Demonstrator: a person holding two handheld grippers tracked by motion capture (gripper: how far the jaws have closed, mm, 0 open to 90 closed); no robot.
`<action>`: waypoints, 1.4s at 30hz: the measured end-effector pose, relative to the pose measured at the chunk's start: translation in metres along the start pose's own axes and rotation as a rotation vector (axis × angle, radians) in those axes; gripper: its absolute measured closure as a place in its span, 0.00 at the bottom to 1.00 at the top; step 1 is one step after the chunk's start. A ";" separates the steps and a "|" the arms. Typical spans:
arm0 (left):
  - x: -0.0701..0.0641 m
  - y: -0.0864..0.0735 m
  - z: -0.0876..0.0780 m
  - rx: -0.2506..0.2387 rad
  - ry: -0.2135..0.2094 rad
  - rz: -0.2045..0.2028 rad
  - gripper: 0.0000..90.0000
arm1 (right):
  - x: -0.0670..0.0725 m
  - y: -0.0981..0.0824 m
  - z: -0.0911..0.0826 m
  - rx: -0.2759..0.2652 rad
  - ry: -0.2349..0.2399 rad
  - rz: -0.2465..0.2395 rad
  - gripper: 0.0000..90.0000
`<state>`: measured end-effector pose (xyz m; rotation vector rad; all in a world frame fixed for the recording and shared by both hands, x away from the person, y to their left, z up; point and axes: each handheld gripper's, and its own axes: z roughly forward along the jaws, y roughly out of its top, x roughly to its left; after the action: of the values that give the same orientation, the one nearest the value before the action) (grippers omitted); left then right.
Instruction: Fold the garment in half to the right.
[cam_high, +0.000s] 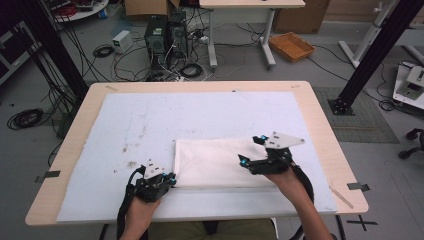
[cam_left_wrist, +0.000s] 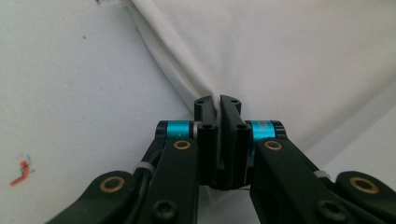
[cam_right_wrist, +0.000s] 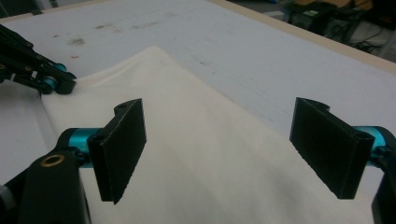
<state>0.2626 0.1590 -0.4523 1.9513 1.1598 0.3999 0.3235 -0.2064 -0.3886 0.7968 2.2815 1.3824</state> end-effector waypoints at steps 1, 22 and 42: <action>0.002 0.000 0.000 0.005 -0.012 -0.015 0.95 | 0.001 0.006 0.008 0.008 0.009 0.004 0.20; 0.005 -0.001 -0.002 0.005 -0.046 0.012 0.95 | 0.043 0.066 0.173 0.262 0.098 -0.075 0.26; 0.011 0.000 -0.001 0.010 -0.084 -0.024 0.95 | 0.064 0.065 0.223 0.384 0.139 -0.151 0.94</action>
<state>0.2676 0.1694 -0.4531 1.9419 1.1322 0.2969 0.4173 0.0107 -0.4340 0.6342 2.7000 0.9744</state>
